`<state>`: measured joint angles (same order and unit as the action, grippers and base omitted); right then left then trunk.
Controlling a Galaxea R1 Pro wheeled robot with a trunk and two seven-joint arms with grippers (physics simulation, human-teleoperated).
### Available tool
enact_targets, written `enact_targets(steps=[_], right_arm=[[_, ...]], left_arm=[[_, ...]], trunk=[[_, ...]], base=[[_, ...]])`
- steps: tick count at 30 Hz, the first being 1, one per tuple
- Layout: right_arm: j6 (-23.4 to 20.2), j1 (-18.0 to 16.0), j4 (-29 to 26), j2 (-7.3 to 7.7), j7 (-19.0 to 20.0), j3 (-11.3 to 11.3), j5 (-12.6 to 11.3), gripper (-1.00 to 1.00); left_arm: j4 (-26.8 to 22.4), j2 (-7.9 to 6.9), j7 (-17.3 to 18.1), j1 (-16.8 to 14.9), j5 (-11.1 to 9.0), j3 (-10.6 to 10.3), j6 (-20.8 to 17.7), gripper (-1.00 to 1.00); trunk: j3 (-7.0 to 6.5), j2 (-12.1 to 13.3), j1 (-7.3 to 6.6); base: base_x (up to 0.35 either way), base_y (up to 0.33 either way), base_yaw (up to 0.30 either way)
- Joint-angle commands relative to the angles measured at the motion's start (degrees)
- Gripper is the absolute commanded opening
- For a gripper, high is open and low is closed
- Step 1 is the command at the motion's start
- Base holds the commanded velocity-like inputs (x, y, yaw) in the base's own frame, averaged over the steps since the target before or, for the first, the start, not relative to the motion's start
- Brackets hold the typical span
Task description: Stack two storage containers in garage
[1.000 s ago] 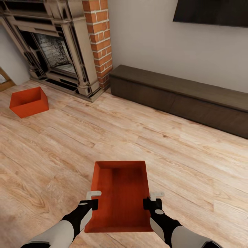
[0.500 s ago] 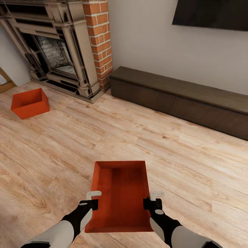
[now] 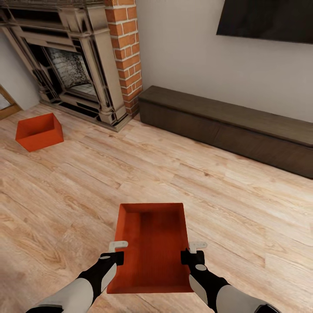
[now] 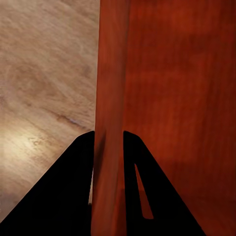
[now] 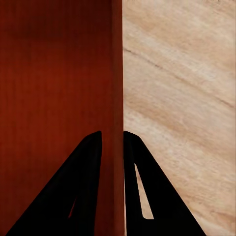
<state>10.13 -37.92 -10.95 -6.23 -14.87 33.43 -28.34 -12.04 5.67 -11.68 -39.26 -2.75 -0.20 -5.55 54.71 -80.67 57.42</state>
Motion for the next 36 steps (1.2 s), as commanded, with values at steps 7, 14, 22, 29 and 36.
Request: enact_targets(steps=[7,14,22,29,36], right_arm=[[0.32,-0.01,0.48,0.00,-0.41,0.23,-1.63,-1.00],[0.32,-0.02,0.46,0.03,-0.42,0.23,-1.66,-1.00],[0.33,-0.04,0.40,0.15,-0.42,0.15,-1.80,-1.00],[0.32,-0.01,0.40,0.16,-0.42,0.13,-1.88,-1.00],[0.32,-0.04,0.40,0.16,-0.42,0.14,-1.89,-1.00]], left_arm=[[-0.34,-0.05,-0.57,-0.03,1.26,0.55,0.01,-1.00],[-0.35,-0.05,-0.59,-0.03,1.26,0.57,0.01,-1.00],[-0.35,-0.11,-0.59,-0.03,1.24,0.59,0.01,-1.00],[-0.35,-0.21,-0.59,-0.03,1.22,0.60,0.01,-1.00],[-0.38,-0.45,-0.59,-0.03,1.18,0.64,0.01,-1.00]], trunk=[[-1.23,2.80,-1.54],[-2.49,5.61,-3.08],[-3.93,8.82,-4.84],[-5.18,11.63,-6.38],[-6.44,14.43,-7.91]], base=[[0.000,0.000,0.000],[0.000,0.000,0.000],[0.000,0.000,0.000],[0.000,0.000,0.000],[0.000,0.000,0.000]])
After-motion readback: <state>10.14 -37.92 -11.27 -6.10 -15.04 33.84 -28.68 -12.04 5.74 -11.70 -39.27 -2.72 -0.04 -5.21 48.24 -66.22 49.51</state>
